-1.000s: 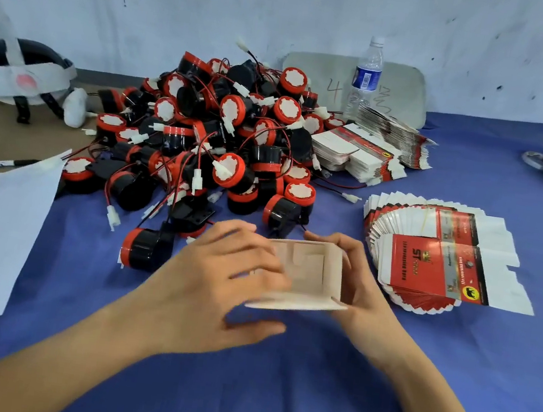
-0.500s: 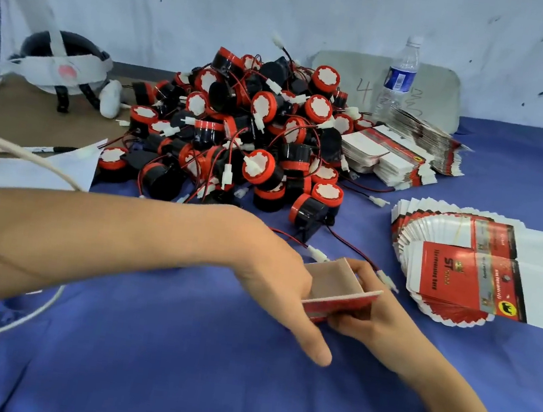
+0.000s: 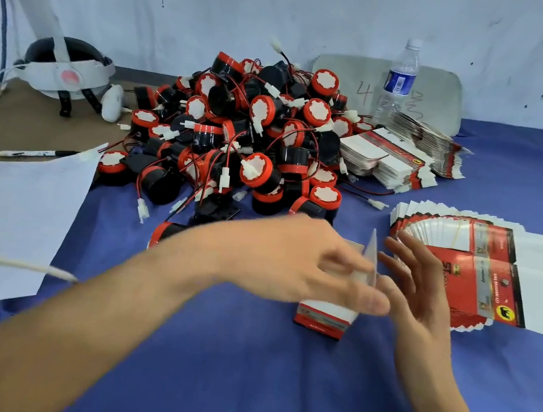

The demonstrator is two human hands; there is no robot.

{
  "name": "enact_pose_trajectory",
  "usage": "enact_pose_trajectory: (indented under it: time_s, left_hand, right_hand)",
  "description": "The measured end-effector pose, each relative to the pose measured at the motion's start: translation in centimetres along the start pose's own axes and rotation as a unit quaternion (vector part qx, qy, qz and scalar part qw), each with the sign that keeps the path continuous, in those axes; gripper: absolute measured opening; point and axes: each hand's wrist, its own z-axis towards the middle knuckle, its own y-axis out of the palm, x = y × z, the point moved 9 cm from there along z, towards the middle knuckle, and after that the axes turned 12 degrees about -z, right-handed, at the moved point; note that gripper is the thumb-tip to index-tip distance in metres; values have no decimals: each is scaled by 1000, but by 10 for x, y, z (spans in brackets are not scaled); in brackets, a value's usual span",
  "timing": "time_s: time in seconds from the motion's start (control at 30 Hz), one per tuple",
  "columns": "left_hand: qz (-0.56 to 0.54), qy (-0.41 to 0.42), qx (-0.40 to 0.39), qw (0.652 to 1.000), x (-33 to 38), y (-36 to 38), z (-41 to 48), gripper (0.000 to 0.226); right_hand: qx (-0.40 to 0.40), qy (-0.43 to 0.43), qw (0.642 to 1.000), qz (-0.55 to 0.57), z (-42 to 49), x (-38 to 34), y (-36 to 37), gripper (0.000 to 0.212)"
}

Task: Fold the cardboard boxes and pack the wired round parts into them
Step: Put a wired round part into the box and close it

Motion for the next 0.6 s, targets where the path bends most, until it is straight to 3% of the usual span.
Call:
enact_pose_trajectory:
  time_s: [0.07,0.1,0.17,0.23,0.33,0.4,0.47,0.53,0.6]
  left_hand:
    - [-113,59,86,988,2,-34,-9,42]
    - [-110,70,162,978,-8,-53,-3,35]
    - [-15,-12,297,955,-43,-76,21,44]
    - [119,-141,311,932,-77,-72,46,70]
    - [173,-183,319,914,-109,-55,72,62]
    - [147,-116,390,901,-103,-56,66,50]
    - [18,32,441,897,-87,-58,53,45]
    - [-145,190,447,862,-60,-59,22,48]
    - [-163,295,431,837,-28,-61,-12,53]
  right_hand:
    - [-11,-42,999,-26,-3,-8,2,55]
    - [-20,-60,997,-44,-4,-12,5,61]
    - [-40,-107,988,-102,-8,-22,13,71]
    - [-28,-149,973,-173,-10,-30,17,61]
    - [23,-168,963,-208,-9,-30,8,42]
    - [52,-136,969,-200,-6,-22,-5,44]
    - [78,-101,974,-185,-3,-14,-17,46]
    - [92,-87,978,-169,-3,-11,-23,42]
    - [85,-82,982,-145,-3,-11,-22,29]
